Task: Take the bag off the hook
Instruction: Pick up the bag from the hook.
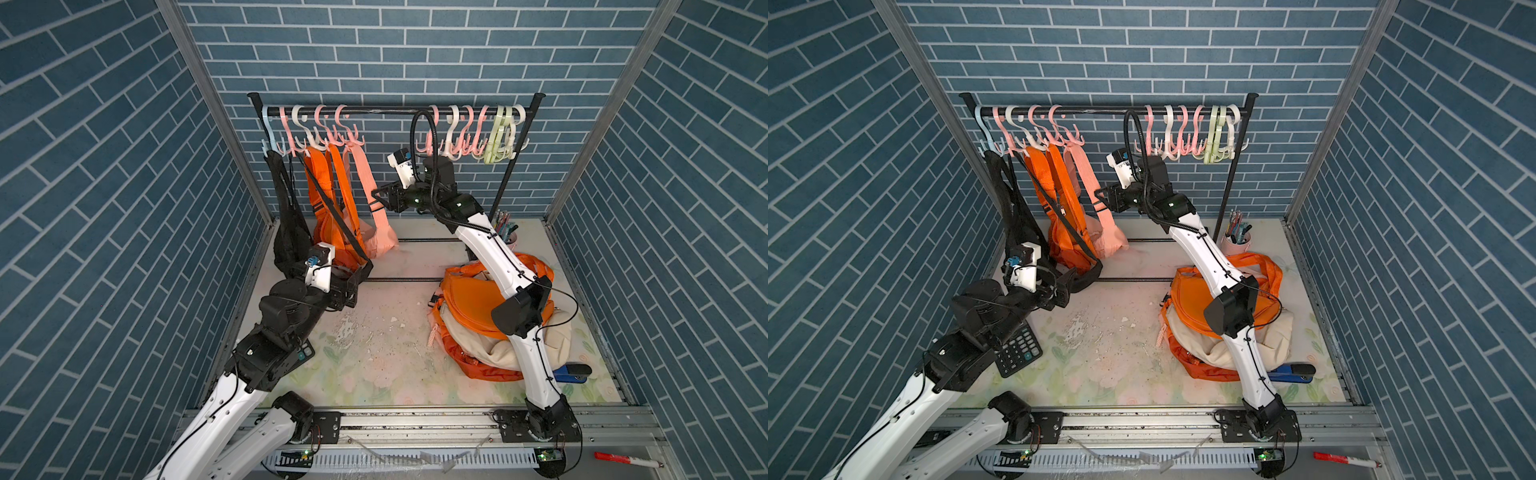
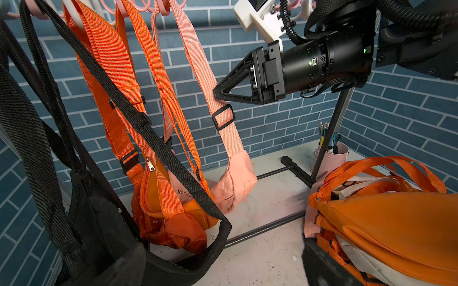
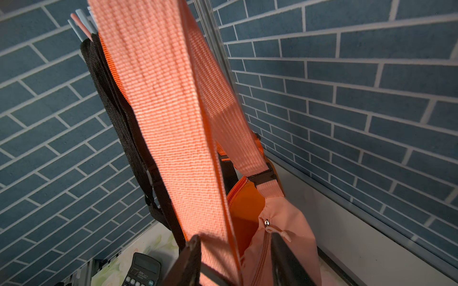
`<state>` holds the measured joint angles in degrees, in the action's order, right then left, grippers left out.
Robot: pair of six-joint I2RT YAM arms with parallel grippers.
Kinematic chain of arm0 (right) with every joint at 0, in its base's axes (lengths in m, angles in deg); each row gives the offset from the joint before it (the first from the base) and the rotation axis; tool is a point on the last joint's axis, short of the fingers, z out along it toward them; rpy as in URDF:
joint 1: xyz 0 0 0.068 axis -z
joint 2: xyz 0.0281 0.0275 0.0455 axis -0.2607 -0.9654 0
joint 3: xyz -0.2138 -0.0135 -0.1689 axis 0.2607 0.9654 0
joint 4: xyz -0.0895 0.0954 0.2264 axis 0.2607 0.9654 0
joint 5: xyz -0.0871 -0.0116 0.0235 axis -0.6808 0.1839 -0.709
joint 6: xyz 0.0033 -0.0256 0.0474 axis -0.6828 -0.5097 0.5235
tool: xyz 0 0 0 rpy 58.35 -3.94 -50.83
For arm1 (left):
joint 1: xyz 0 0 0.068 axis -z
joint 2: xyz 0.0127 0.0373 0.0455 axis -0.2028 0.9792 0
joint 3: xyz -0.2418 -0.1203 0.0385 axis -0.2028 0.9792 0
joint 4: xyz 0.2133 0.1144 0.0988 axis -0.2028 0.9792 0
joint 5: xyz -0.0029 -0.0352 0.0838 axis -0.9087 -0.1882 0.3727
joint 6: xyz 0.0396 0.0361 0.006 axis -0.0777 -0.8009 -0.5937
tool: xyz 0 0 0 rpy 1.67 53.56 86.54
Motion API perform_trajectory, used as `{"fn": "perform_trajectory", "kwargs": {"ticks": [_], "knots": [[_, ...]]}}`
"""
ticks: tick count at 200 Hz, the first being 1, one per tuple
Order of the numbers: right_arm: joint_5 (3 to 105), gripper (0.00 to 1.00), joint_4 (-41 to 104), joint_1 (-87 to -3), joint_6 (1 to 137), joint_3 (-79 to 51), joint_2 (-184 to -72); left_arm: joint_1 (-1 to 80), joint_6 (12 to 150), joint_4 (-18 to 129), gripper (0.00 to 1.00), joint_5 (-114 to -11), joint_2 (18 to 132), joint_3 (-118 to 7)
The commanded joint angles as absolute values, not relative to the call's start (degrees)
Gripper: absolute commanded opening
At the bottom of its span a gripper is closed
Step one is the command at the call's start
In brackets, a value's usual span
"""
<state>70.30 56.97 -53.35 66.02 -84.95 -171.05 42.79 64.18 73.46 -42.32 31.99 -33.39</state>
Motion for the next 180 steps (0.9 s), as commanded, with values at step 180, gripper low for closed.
{"fn": "perform_trajectory", "kwargs": {"ticks": [180], "knots": [[71.9,0.33,50.9,-55.2,71.4,-92.1,-175.6,42.5,65.0,72.5,0.99,-43.3,31.8,-32.6]]}}
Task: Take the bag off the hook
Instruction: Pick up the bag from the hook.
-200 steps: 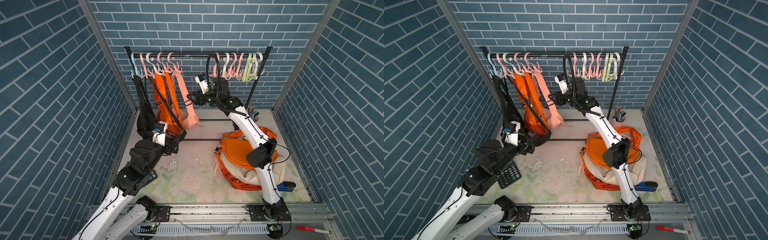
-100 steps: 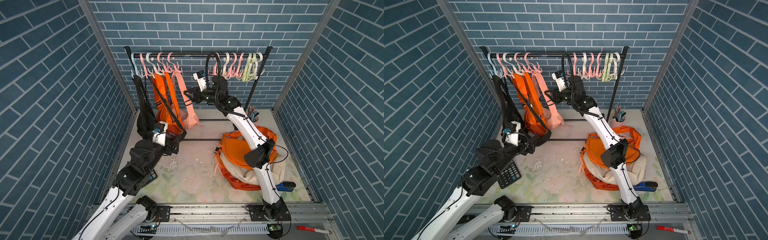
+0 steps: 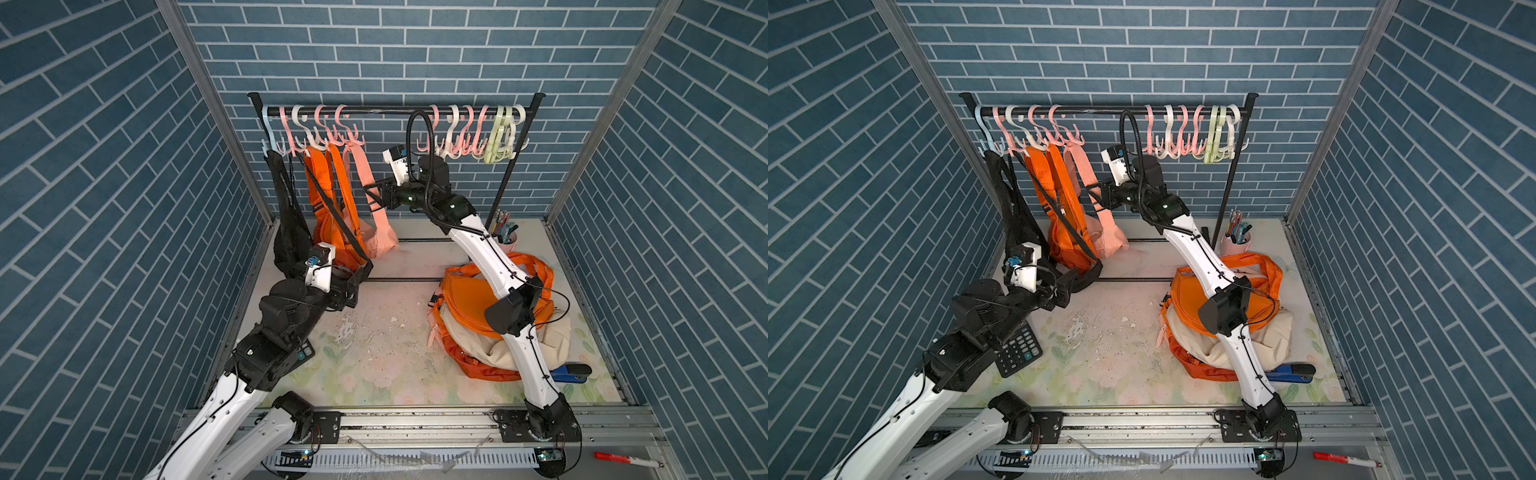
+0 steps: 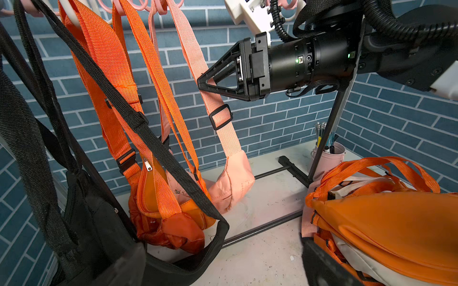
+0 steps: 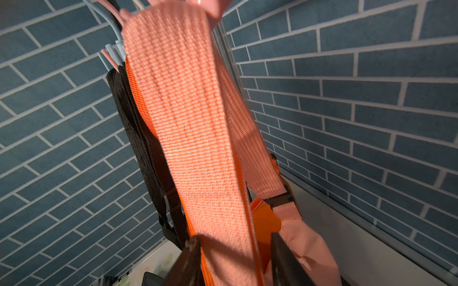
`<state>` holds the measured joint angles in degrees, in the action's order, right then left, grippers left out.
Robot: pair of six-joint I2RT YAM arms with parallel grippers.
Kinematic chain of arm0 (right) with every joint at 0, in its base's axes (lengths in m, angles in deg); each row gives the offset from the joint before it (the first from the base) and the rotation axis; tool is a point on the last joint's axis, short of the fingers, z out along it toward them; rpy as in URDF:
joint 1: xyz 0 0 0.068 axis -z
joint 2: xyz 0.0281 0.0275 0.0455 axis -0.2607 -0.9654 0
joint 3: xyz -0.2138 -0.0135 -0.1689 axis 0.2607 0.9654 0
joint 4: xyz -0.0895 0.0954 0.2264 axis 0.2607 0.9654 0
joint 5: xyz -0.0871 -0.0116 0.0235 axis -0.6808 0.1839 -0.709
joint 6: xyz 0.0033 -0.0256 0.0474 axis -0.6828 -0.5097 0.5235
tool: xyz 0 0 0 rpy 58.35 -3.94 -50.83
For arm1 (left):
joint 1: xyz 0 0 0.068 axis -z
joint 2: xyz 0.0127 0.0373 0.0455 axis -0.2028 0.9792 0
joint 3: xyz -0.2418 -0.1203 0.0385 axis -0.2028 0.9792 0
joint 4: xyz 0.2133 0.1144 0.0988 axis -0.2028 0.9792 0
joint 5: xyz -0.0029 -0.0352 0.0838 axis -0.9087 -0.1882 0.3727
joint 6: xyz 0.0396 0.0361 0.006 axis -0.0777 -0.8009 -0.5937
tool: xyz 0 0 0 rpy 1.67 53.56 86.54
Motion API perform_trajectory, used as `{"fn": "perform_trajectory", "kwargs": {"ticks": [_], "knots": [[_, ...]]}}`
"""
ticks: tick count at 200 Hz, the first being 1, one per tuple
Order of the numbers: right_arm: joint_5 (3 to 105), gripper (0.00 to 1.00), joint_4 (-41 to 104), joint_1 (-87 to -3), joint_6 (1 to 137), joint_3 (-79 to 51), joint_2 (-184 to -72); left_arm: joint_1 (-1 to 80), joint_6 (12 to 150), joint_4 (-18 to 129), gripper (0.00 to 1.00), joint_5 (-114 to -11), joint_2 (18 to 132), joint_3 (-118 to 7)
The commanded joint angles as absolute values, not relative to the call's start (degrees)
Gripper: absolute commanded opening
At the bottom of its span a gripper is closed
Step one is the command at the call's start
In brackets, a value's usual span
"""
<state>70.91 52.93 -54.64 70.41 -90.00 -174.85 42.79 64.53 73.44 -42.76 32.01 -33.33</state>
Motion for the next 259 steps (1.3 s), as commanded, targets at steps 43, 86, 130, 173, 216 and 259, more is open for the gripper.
{"fn": "perform_trajectory", "kwargs": {"ticks": [43,86,130,173,216,259], "knots": [[72.4,0.0,50.3,-55.2,72.4,-92.1,-175.6,42.5,65.0,72.4,0.99,-43.3,31.8,-32.5],[72.1,0.0,51.6,-55.3,71.9,-91.9,-174.5,42.5,64.8,72.4,0.99,-42.9,32.2,-32.4],[67.1,0.0,53.2,-55.3,69.0,-84.7,-168.0,42.5,65.2,72.2,0.99,-43.3,32.8,-32.3],[64.3,0.0,53.6,-55.1,65.8,-75.6,-160.0,42.5,65.4,71.8,0.99,-43.6,34.7,-32.5],[63.7,0.0,52.4,-54.0,63.7,-64.7,-152.0,42.5,66.3,71.0,0.99,-44.3,37.4,-32.9],[64.3,0.0,47.4,-51.1,64.5,-52.0,-143.4,42.5,65.2,68.7,0.99,-45.0,39.3,-34.5]]}}
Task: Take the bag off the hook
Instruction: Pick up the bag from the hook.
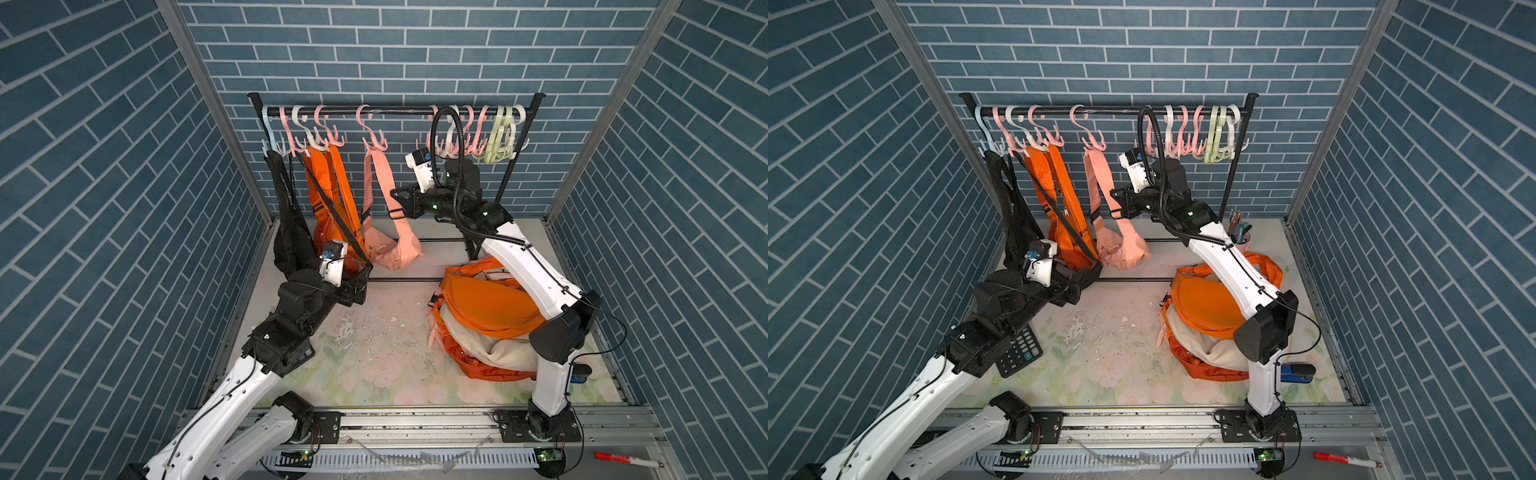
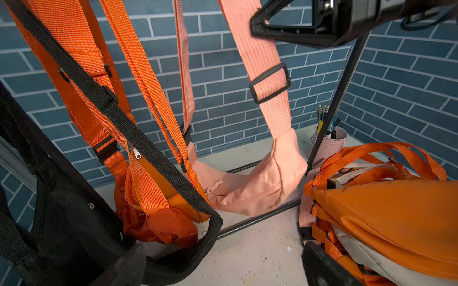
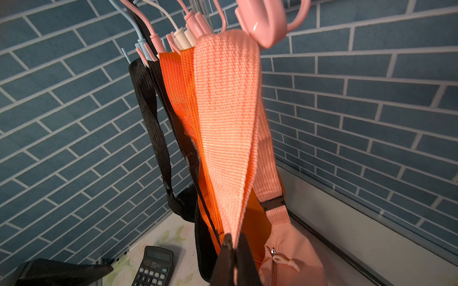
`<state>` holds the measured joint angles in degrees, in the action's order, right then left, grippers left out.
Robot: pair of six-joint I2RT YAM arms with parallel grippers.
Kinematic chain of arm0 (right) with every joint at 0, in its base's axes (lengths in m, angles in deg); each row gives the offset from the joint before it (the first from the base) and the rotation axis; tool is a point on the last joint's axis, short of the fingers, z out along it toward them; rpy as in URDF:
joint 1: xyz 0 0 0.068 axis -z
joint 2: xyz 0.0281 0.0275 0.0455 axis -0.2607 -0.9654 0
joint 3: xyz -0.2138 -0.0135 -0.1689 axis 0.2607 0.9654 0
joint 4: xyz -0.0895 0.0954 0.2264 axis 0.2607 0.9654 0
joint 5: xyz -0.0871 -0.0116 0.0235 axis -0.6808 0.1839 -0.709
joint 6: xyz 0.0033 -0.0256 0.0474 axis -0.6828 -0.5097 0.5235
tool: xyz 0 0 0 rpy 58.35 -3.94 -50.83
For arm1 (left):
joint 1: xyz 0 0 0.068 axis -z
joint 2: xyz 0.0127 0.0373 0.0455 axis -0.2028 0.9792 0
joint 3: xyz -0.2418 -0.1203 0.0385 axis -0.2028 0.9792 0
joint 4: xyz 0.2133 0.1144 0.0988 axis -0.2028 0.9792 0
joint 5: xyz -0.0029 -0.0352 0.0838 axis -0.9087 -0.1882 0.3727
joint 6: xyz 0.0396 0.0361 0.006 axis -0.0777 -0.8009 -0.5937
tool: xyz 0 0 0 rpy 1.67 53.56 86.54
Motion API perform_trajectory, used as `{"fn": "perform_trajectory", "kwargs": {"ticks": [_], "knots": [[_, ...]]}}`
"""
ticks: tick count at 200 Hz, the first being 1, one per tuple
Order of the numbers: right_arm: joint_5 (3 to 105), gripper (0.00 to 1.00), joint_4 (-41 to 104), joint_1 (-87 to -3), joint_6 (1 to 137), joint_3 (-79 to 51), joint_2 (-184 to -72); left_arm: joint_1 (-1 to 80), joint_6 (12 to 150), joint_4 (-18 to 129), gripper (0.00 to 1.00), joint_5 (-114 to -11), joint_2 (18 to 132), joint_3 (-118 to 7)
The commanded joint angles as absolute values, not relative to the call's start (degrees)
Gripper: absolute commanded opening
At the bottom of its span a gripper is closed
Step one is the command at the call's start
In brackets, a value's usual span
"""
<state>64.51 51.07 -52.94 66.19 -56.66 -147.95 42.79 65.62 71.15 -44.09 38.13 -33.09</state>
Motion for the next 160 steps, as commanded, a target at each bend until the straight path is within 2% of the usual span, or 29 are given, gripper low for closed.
{"fn": "perform_trajectory", "kwargs": {"ticks": [1,54,107,160], "knots": [[64.3,0.0,47.4,-51.0,64.5,-51.9,-143.2,42.5,65.2,68.7,0.99,-45.0,39.4,-34.7],[67.8,0.0,43.8,-46.6,66.4,-41.3,-135.2,42.5,62.8,65.2,0.99,-47.0,45.6,-40.7],[68.9,0.0,41.3,-43.2,66.5,-33.6,-129.5,42.5,61.4,60.5,0.99,-51.7,57.2,-49.2],[72.0,0.0,40.3,-39.9,68.4,-30.4,-127.4,42.5,59.8,55.2,0.99,-56.3,67.5,-56.6]]}}
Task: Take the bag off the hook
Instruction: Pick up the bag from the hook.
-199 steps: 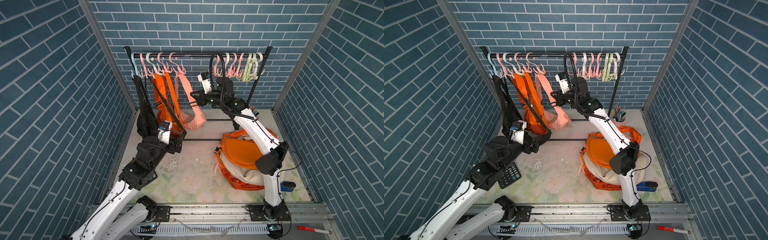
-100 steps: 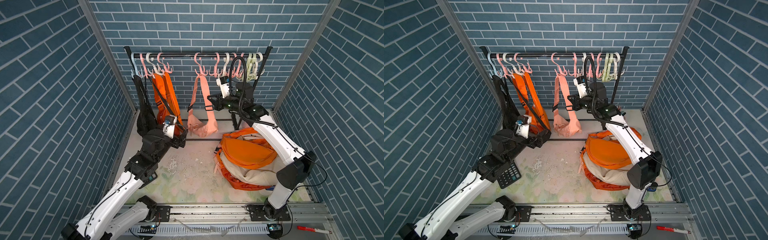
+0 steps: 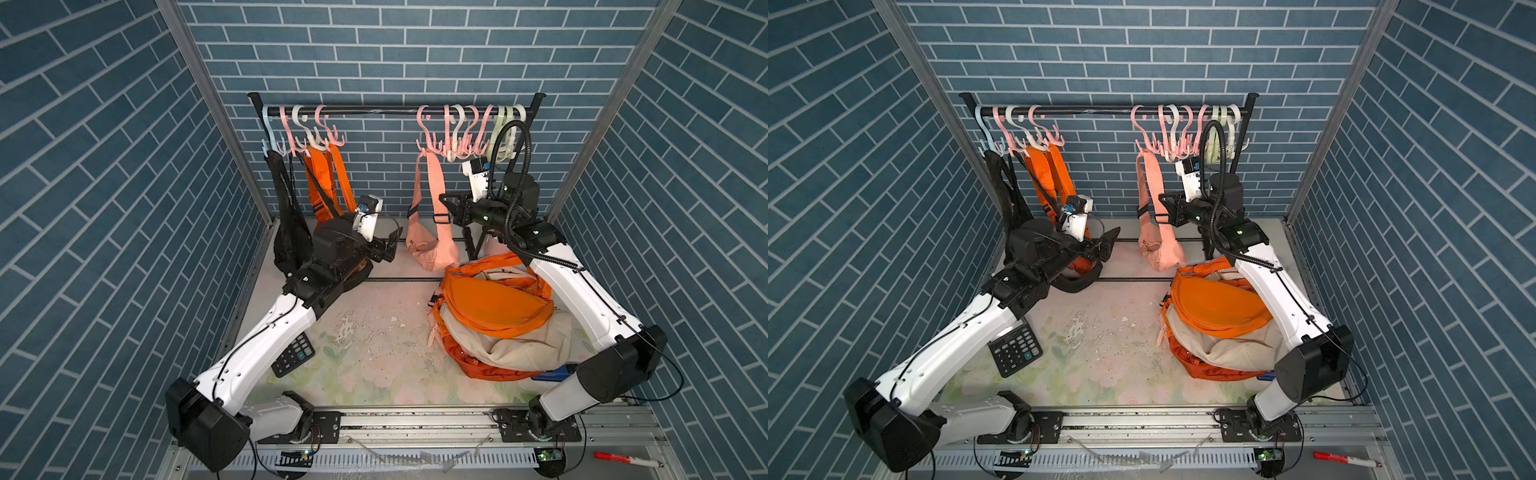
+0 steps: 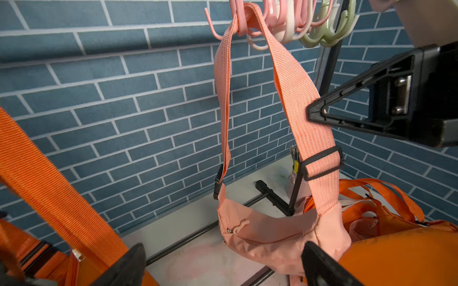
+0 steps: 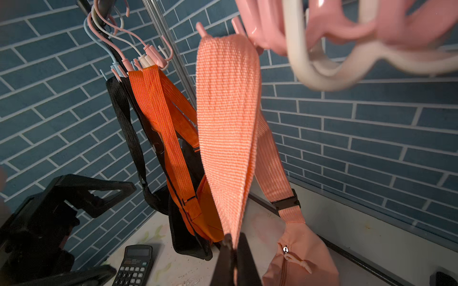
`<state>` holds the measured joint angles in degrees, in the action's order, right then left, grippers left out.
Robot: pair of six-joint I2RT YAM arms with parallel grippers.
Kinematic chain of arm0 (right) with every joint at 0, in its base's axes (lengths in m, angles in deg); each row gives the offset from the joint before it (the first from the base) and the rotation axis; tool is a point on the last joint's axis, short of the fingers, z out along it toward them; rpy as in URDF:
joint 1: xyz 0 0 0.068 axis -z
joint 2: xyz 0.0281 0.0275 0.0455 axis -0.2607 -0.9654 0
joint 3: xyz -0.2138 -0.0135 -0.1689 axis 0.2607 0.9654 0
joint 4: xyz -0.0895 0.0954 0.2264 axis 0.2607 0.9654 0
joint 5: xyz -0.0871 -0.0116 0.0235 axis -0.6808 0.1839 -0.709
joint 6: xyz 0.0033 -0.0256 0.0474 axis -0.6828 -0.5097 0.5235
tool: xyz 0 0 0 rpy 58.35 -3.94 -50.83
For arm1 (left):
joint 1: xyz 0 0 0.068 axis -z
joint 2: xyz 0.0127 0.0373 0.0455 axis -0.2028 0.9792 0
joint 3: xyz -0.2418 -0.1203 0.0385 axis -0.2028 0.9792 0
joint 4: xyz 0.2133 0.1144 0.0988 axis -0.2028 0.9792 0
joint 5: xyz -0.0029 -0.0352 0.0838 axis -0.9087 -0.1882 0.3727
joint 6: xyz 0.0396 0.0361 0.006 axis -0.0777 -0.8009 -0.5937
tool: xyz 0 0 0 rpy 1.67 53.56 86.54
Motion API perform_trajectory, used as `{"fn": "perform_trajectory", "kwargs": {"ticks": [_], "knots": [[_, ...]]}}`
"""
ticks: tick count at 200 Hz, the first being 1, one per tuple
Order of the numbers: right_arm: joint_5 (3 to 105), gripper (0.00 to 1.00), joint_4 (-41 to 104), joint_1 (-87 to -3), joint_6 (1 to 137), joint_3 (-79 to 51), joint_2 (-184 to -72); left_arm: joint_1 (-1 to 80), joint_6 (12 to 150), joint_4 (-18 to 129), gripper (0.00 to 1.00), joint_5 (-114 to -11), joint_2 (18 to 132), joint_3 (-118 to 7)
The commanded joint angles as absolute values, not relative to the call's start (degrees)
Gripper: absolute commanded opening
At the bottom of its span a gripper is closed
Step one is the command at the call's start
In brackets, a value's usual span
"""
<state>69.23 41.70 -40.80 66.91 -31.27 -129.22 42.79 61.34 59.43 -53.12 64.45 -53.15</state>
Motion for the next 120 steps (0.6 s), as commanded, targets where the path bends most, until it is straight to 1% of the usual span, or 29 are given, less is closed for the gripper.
{"fn": "perform_trajectory", "kwargs": {"ticks": [1,67,120], "knots": [[72.0,0.0,40.3,-39.9,68.4,-30.3,-127.4,42.5,59.7,55.2,0.99,-56.4,67.7,-56.8],[73.9,0.0,39.8,-38.4,69.4,-29.0,-126.4,42.5,59.0,50.7,0.98,-60.9,78.5,-63.6],[75.7,0.0,40.5,-38.2,70.1,-29.8,-126.4,42.3,58.2,46.6,0.94,-59.9,84.7,-67.1]]}}
